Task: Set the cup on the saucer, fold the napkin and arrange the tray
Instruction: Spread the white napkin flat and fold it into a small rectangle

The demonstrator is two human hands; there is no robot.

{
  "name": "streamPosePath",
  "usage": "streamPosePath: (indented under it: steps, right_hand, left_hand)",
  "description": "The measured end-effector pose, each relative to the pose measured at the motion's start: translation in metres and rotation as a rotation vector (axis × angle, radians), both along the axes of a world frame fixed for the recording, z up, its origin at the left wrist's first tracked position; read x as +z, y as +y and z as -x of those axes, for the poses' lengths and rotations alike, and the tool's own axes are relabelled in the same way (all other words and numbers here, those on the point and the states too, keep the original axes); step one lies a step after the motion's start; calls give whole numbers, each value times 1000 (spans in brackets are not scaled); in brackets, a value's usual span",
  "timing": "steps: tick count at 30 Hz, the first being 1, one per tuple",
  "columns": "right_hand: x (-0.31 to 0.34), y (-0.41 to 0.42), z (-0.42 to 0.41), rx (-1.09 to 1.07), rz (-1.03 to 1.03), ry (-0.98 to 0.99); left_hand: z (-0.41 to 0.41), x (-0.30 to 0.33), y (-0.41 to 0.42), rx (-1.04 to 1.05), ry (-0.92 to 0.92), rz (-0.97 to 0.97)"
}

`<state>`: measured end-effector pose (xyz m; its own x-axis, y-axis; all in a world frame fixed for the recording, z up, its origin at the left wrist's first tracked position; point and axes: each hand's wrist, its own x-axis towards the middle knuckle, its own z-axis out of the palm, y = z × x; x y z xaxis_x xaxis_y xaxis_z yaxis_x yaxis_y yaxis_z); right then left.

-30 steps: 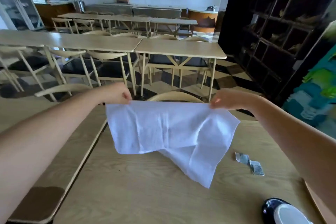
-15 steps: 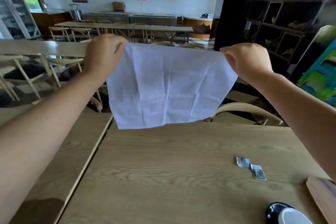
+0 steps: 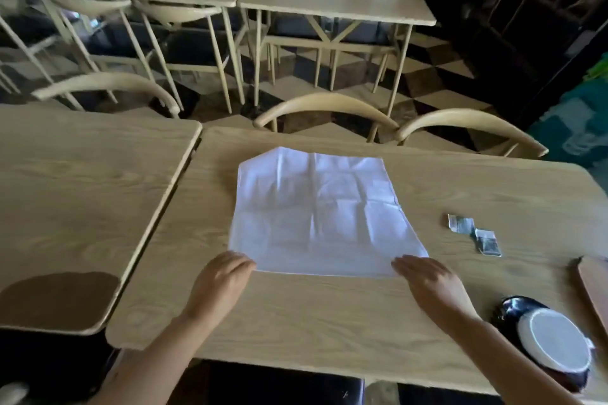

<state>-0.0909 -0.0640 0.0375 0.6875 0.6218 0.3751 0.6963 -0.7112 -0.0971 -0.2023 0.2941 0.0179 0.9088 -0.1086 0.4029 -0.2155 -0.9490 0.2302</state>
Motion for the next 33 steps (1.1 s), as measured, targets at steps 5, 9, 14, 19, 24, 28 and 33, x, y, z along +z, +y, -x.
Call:
streamPosePath:
  steps: [5,9,14,19,24,28,33]
  right_hand:
    - [-77,-8,40,-81,23,178]
    - [-106,-15,73,-163,-24,243]
    - [-119,-23,96,-204,-50,216]
    - [-120,-26,101,-225,-107,234]
    - [-116,-37,115,-193,-86,269]
    - [-114,-45,125,-161,-68,273]
    - [-112,-44,135,-238,-108,264]
  left_hand:
    - [21,-54,-11,-22,183,52]
    - [48,-84,-9,13,128,163]
    - [64,-99,-6,110,97,127]
    - [75,-105,-10,119,81,113]
    - [99,-110,-16,96,69,110]
    - [109,-106,-21,95,96,55]
    - [104,-91,-28,109,116,48]
